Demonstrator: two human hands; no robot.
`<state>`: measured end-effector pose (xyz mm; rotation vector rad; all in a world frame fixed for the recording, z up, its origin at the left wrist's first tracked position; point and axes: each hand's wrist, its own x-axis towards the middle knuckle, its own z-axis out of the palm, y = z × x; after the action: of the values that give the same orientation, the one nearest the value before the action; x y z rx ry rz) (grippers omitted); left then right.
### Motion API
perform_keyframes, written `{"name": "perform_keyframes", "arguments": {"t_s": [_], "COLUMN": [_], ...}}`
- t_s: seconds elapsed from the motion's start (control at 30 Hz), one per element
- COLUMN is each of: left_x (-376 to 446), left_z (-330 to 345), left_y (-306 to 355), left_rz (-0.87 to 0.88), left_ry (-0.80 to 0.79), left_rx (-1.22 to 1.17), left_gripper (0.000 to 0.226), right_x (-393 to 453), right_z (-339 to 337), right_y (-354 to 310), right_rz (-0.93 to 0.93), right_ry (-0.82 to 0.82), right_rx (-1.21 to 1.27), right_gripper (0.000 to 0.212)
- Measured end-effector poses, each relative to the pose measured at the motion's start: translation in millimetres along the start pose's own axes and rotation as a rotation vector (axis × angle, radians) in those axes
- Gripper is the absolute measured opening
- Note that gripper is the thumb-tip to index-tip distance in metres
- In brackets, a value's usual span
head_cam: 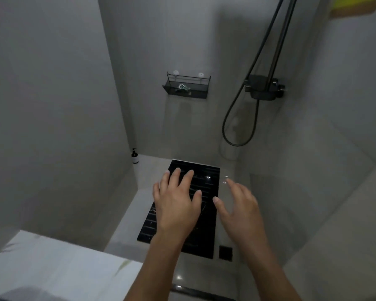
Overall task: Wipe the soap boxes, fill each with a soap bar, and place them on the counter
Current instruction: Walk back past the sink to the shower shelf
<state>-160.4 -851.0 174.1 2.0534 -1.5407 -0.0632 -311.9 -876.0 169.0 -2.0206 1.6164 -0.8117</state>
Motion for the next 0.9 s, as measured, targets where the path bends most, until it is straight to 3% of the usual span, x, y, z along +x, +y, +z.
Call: {"name": "perform_keyframes", "arguments": {"t_s": [0.47, 0.9], "left_x": [165.2, 374.0], "left_z": [67.9, 126.5], "left_y": [-27.6, -21.8], "left_rz": [-0.016, -0.122], "left_ry": [-0.061, -0.017], "left_rx": [-0.003, 0.095], "left_gripper": [0.059, 0.057], "right_x": [178.8, 415.3], "right_z": [48.9, 98.9], "right_y": [6.0, 15.5], "right_rz": [0.036, -0.054], "right_ry": [-0.035, -0.126], "right_rx": [-0.05, 0.0], "right_gripper": [0.064, 0.062]}}
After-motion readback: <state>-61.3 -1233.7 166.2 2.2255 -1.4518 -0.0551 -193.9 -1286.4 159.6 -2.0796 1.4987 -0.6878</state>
